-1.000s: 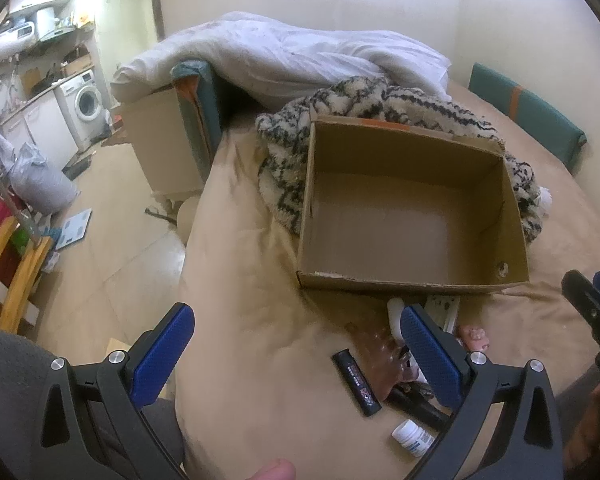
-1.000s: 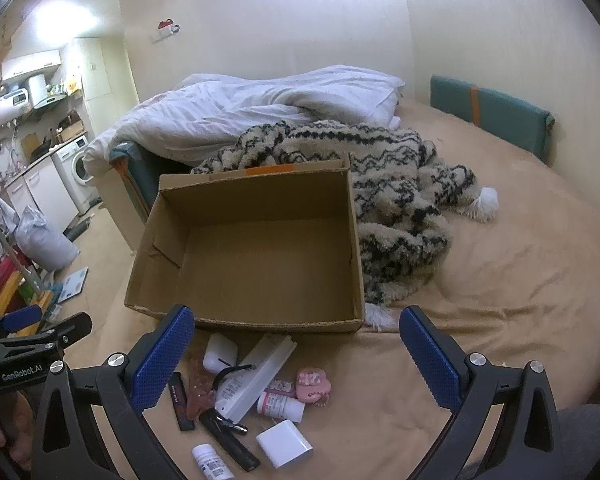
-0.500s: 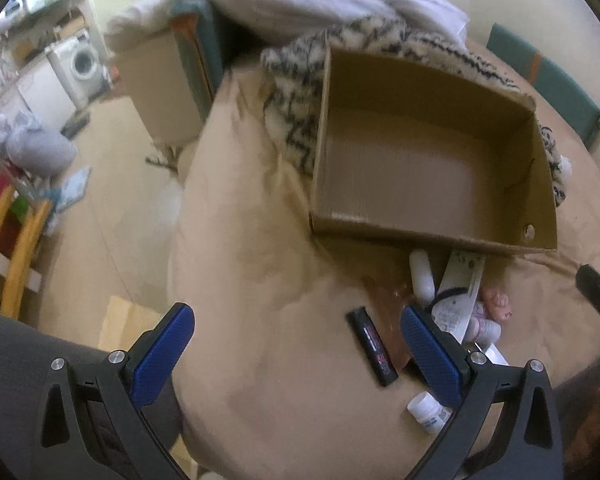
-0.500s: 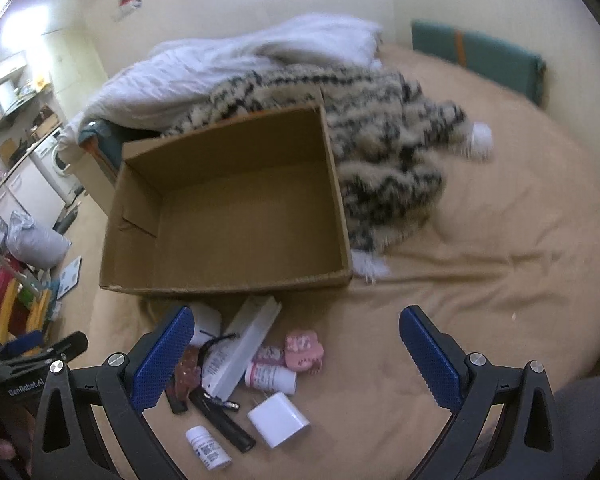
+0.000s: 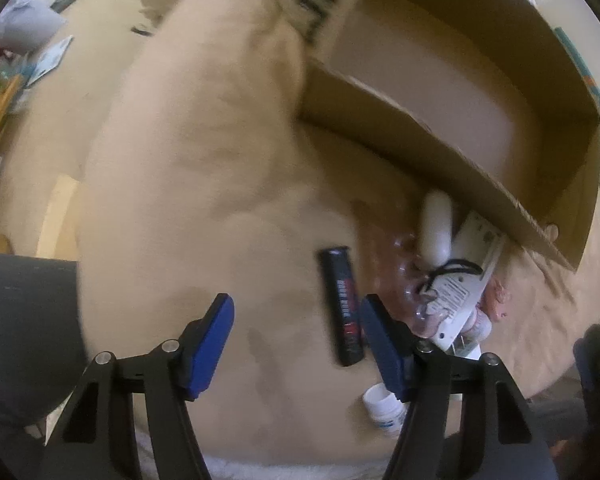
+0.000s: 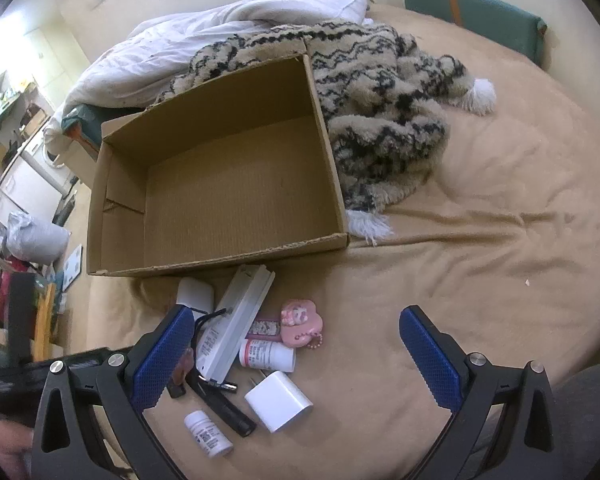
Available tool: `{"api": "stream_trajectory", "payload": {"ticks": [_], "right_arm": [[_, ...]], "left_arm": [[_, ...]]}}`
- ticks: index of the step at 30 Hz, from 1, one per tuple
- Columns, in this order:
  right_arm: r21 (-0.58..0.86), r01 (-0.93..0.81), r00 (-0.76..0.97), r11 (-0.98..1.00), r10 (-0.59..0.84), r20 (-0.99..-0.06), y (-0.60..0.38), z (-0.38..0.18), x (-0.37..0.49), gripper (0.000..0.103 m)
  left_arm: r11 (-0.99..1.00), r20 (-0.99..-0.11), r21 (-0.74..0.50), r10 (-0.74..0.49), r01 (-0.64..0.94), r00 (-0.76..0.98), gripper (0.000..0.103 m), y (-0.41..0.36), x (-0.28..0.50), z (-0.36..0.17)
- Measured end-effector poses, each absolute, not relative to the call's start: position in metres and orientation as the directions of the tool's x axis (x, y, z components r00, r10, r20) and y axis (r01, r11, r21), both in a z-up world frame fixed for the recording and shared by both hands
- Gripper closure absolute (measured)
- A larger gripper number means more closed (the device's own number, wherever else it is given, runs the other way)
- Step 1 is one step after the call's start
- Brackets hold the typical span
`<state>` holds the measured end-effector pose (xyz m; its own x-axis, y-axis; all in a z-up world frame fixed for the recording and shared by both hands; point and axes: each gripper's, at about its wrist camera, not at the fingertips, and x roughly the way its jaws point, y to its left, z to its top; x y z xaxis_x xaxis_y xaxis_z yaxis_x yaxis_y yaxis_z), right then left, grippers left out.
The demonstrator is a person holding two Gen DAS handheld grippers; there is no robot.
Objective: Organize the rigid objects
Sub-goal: 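Grasp the black lighter with left tool while right tool grasps white charger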
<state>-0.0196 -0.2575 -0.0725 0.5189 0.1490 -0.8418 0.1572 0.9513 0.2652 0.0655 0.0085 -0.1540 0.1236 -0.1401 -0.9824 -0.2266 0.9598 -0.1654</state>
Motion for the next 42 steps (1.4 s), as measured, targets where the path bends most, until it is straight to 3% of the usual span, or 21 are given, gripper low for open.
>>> {"api": "stream_trajectory", "payload": {"ticks": [8, 12, 14, 16, 17, 19, 24, 37, 42], "right_arm": [[0.285, 0.178, 0.509, 0.942, 0.159, -0.846, -0.262, -0.077, -0.018, 0.0], [0.279, 0.17, 0.492, 0.945, 0.164, -0.855, -0.26, -0.082, -0.017, 0.0], [0.302, 0.153, 0.458, 0.941, 0.204, -0.865, -0.258, -0.088, -0.014, 0.0], [0.332, 0.137, 0.407, 0.933, 0.252, -0.878, -0.255, -0.1, -0.01, 0.0], [0.346, 0.137, 0.379, 0.928, 0.273, -0.884, -0.255, -0.106, -0.009, 0.0], [0.374, 0.145, 0.311, 0.916, 0.317, -0.896, -0.254, -0.121, -0.006, 0.021], [0.363, 0.05, 0.185, 0.93, 0.349, -0.919, -0.231, -0.137, -0.009, 0.039], [0.27, -0.024, 0.109, 0.963, 0.271, -0.956, -0.21, -0.164, -0.018, 0.043], [0.154, -0.108, 0.111, 0.982, 0.166, -0.98, -0.188, -0.171, -0.023, 0.046]], "left_arm": [[0.958, -0.996, -0.089, -0.083, -0.273, 0.035, 0.042, -0.005, 0.072, -0.189], [0.976, -0.998, -0.06, -0.06, -0.211, 0.009, 0.045, -0.013, 0.067, -0.192], [0.981, -0.999, -0.049, -0.047, -0.19, 0.016, 0.074, -0.012, 0.066, -0.19], [0.982, -0.998, -0.056, -0.054, -0.183, 0.017, 0.086, -0.009, 0.068, -0.184], [0.983, -0.998, -0.059, -0.057, -0.172, 0.013, 0.086, -0.006, 0.071, -0.183], [0.985, -0.998, -0.054, -0.051, -0.162, 0.021, 0.086, 0.002, 0.076, -0.176], [0.988, -0.997, -0.051, -0.042, -0.148, 0.061, 0.086, 0.019, 0.086, -0.16], [0.989, -0.993, -0.059, -0.045, -0.133, 0.106, 0.086, 0.023, 0.064, -0.163], [0.992, -0.994, -0.04, -0.028, -0.119, 0.106, 0.086, 0.019, 0.047, -0.162]]}}
